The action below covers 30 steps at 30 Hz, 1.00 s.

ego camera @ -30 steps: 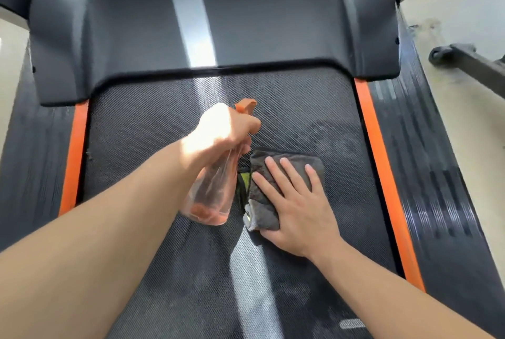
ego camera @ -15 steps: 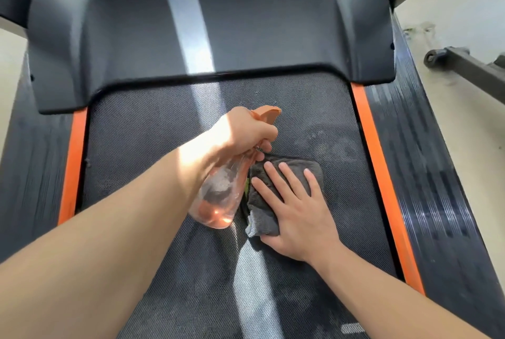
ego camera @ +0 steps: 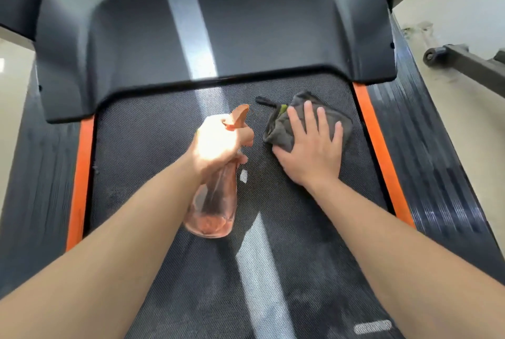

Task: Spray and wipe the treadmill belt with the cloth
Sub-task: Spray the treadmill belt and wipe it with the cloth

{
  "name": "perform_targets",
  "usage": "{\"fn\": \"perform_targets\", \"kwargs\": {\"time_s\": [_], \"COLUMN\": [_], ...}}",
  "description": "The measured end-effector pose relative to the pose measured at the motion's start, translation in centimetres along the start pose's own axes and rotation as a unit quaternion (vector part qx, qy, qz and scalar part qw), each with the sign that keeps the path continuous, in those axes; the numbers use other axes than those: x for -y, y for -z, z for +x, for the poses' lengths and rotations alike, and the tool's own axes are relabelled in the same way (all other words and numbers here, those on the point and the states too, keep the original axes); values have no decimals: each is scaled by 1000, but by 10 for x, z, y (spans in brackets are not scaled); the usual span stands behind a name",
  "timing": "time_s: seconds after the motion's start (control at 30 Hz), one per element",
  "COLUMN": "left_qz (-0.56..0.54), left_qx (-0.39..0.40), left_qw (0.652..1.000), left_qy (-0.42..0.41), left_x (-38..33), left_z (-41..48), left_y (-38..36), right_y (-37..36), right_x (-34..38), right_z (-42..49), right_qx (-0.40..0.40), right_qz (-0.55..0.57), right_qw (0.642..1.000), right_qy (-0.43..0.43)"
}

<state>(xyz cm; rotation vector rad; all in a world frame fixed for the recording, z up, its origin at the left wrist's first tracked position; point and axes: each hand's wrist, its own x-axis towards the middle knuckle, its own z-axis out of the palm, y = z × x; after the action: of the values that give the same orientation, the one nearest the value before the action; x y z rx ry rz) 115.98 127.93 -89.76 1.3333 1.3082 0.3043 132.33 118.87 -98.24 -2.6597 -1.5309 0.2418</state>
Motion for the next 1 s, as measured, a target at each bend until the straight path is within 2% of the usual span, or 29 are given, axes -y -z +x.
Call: {"fn": "perform_targets", "kwargs": {"time_s": [0.13, 0.2, 0.27, 0.33, 0.4, 0.47, 0.53, 0.6, 0.67, 0.73, 0.77, 0.83, 0.87, 0.93, 1.0], "left_qz": [-54, -64, -64, -20, 22, 2, -38, -62, -83, -79, -63, -52, -56, -67, -61], "left_qx": [-6, -25, -55, -91, -123, -132, -119, -84, -43, -20, -12, -4, -5, -8, -9], "left_qw": [998, 997, 996, 995, 992, 991, 992, 994, 996, 996, 998, 998, 998, 997, 998], "left_qy": [-14, -26, -34, -39, -33, -22, -13, -14, -15, -22, -28, -37, -37, -28, -23], "left_x": [2, 1, -1, -1, 0, -1, 3, 6, 10, 14, 15, 15, 16, 20, 21], "left_z": [-10, -13, -14, -11, -8, -8, -7, -12, -20, -27, -29, -31, -31, -28, -27], "left_y": [8, 12, 20, 29, 37, 39, 35, 27, 20, 16, 15, 13, 13, 12, 10], "right_y": [-1, 1, 5, 5, 5, 7, 13, 14, 8, -1, -5, -5, -2, 10, 19], "right_x": [20, 28, 41, 57, 69, 70, 58, 43, 35, 28, 24, 18, 17, 15, 9], "right_z": [32, 27, 17, 7, 7, 28, 54, 65, 38, -13, -35, -34, -15, 32, 68], "right_qx": [7, 14, 19, 47, 71, 80, 87, 88, 61, 40, 54, 83, 87, 80, 69], "right_qz": [-16, -27, -38, -63, -84, -74, -36, -11, -22, -38, -49, -65, -57, -24, -2], "right_qw": [999, 1000, 992, 954, 922, 944, 979, 993, 995, 979, 963, 945, 954, 984, 995], "right_qy": [-31, -7, 119, 291, 372, 313, 179, 73, 77, 195, 260, 308, 279, 159, 77]}}
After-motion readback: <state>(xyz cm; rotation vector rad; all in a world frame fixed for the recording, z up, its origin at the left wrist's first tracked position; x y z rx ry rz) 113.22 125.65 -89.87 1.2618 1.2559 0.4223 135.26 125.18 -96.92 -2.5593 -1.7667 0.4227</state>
